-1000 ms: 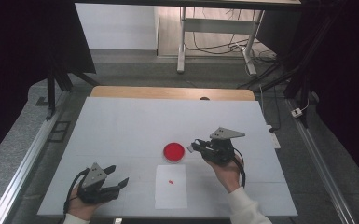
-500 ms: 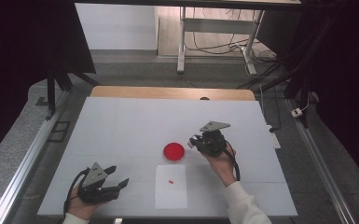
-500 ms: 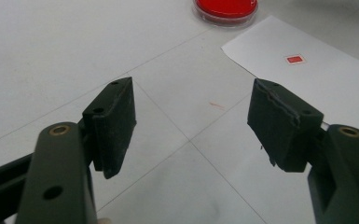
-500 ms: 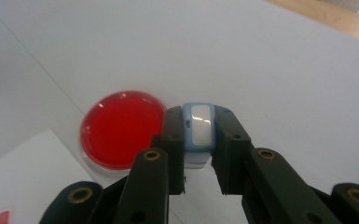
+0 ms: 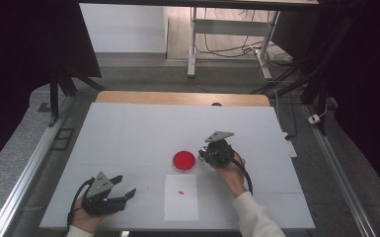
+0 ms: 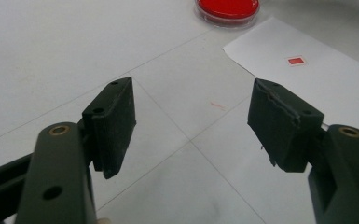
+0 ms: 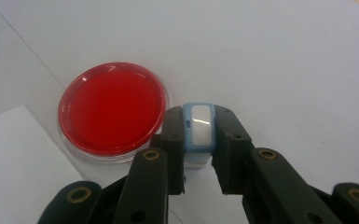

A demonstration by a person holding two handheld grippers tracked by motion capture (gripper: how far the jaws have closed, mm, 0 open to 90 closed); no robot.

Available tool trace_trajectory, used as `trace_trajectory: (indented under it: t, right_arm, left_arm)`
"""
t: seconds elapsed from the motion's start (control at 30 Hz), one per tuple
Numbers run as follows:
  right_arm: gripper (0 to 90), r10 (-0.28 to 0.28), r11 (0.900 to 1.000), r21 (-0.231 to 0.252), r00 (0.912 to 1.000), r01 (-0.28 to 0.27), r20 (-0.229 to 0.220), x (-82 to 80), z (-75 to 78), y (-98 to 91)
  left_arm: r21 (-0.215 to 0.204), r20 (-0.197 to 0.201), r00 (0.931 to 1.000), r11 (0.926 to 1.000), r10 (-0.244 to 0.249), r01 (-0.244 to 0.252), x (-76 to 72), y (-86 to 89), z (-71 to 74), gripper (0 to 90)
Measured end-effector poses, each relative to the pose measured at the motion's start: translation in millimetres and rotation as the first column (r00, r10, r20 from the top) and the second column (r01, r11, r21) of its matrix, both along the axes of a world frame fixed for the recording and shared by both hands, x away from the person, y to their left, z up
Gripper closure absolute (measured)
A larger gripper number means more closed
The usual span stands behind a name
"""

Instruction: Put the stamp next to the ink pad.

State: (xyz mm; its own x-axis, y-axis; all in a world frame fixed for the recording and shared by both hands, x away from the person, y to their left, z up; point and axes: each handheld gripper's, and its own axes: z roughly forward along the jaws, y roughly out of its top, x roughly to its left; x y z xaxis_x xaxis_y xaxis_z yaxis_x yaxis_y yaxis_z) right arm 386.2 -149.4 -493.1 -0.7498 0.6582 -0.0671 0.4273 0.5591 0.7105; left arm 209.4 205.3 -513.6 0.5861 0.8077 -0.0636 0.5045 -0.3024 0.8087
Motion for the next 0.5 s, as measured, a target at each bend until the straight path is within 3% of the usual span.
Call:
trace_trajectory:
  t: [0.17,0.5]
  right_arm:
    - [73.4,0.006,1.0,-0.001,1.0,-0.006,0.002,-0.5,-0.6,0.5]
    - [54.8,-0.001,0.9984,0.057,1.0,0.001,0.009,-2.2,3.2,-2.1]
  left_arm:
    - [-0.011,-0.003,1.0,0.9999,0.006,-0.006,0.3,1.2,0.3,31.6]
    - [-0.027,-0.005,0.9999,0.9996,0.011,-0.011,0.4,1.2,1.0,31.2]
